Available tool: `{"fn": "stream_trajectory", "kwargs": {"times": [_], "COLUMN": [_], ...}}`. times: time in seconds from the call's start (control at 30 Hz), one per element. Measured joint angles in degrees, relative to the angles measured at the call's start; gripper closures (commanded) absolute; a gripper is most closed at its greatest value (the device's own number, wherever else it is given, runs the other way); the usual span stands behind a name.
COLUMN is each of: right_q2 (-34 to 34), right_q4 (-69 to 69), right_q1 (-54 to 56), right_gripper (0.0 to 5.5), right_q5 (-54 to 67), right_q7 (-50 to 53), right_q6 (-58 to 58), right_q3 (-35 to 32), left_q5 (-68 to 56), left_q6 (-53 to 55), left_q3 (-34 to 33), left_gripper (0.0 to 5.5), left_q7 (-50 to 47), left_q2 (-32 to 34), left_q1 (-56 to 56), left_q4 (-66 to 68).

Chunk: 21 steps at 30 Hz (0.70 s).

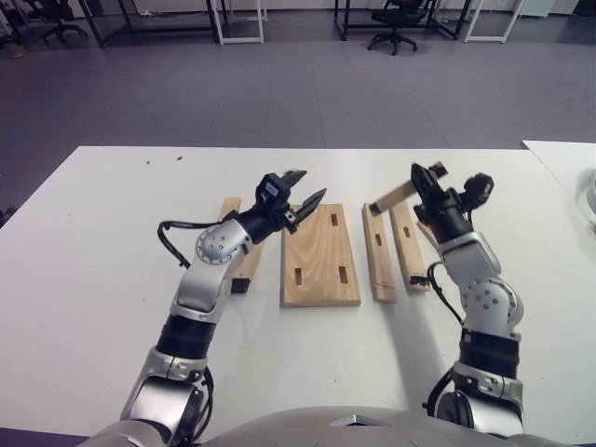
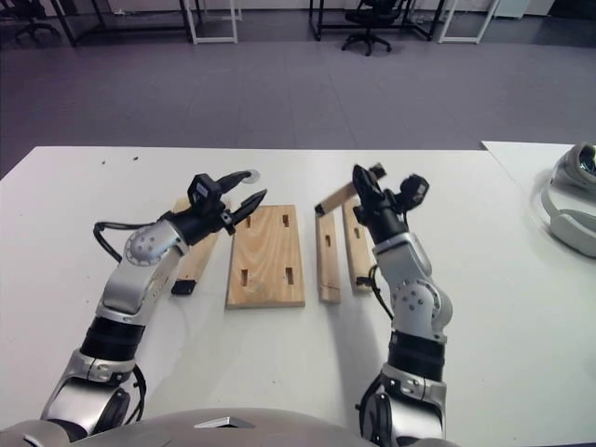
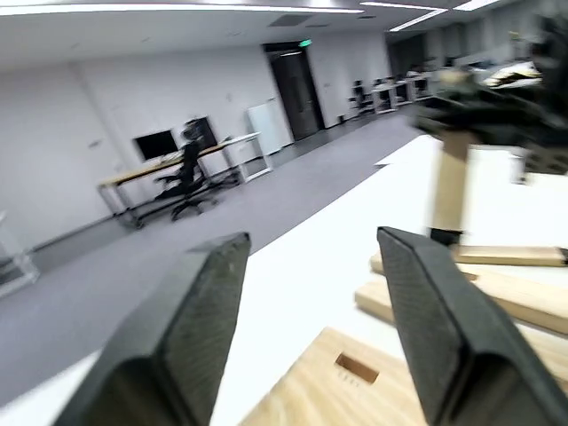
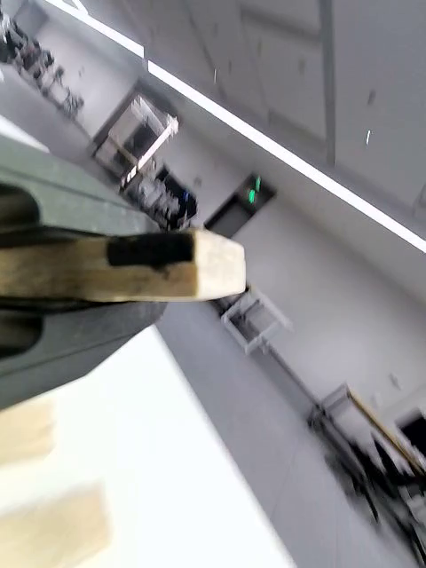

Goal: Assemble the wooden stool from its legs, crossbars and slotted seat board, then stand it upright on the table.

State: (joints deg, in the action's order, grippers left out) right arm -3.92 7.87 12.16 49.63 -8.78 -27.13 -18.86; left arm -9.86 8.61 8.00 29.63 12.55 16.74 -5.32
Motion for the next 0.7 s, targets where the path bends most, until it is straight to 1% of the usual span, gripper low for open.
{"fn": "stream_trajectory", "kwargs": {"times": [0.1,0.2,0.33,0.6,0.7], "right_q2": [2.04,2.94,2.78,3.33,3.18], "right_q4": [-3.00,-6.78,-9.15,-9.98,-11.78], "right_q1": [-1.93,-2.13,-2.53,-3.83,-3.26], "right_gripper": [5.10,5.10,5.10,5.10,5.10], "right_q5": [-4.22,-5.43,-9.14,-10.05,-11.66], "right_q7": [-0.71,-1.23,-2.05,-2.96,-3.21], "right_q6": [4.07,7.77,10.81,11.61,13.80], "right_q3": [1.22,0.44,0.23,1.17,1.24], "left_q5": [-0.66,-1.12,-1.25,-1.27,-1.29], "left_q6": [1.43,2.50,3.00,3.24,3.26], "left_q3": [-1.61,-2.96,-3.57,-3.88,-4.09], "left_gripper": [2.63,2.63,2.63,2.63,2.63], "left_q7": [-5.28,-7.81,-8.47,-8.77,-8.76], "left_q2": [-3.13,-4.51,-4.77,-4.76,-4.68], "left_q1": [-3.06,-5.99,-6.92,-6.91,-6.91], "left_q4": [-0.85,-1.82,-1.84,-1.82,-1.77]}}
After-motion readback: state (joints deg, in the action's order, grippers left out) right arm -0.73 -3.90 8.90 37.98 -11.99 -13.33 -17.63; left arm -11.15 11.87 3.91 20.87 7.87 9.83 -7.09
